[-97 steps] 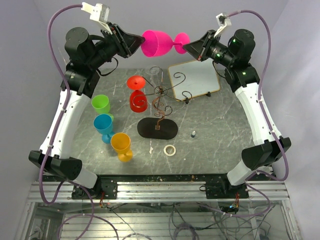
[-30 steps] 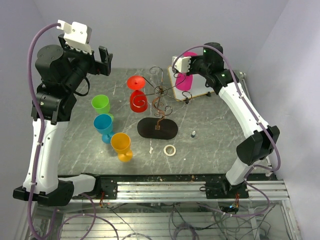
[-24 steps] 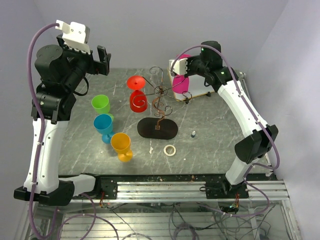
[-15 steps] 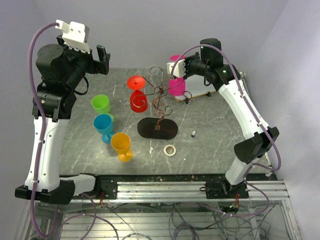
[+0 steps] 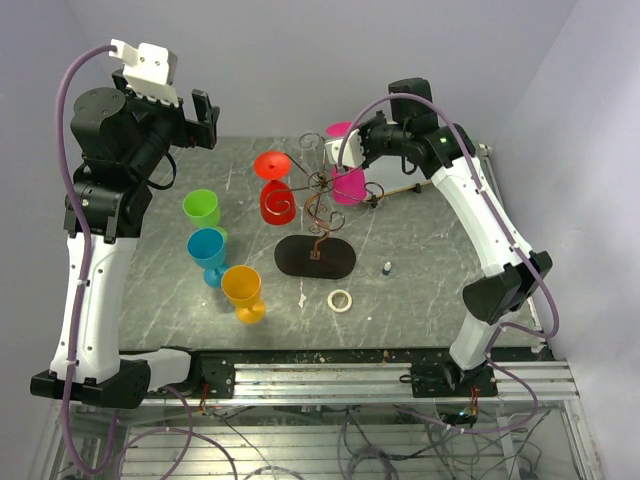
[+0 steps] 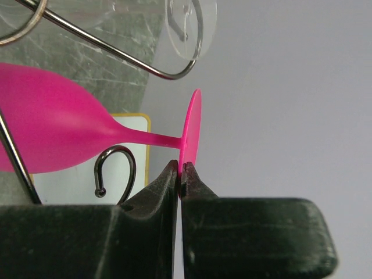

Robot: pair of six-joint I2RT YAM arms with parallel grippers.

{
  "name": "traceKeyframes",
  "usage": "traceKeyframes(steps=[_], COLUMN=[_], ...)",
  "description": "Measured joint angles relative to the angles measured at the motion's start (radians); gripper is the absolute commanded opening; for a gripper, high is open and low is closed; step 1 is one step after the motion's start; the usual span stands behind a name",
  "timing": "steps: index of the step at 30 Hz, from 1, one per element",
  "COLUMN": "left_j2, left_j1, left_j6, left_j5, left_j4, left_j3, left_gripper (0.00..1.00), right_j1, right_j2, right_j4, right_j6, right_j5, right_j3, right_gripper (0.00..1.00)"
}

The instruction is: Place the wine glass upside down on the wine glass rack

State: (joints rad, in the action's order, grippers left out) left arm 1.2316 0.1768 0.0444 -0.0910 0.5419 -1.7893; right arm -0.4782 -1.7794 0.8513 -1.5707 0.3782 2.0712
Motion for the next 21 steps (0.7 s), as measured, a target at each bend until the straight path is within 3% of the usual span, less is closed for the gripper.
traceKeyframes(steps=[21], left_j2=[0.018], left_j1=[-0.006], left_j6=[-0.012], left_j5=[-0.019], left_j4=[-0.018], left_j3=[0.018], left_gripper=[1.0], right_j1=[-0.035], right_j2=[0.052], right_j4=[0.144], right_j6=[-0.022], right_j5=[0.076], right_j3=[0.021], right_gripper=[0.0])
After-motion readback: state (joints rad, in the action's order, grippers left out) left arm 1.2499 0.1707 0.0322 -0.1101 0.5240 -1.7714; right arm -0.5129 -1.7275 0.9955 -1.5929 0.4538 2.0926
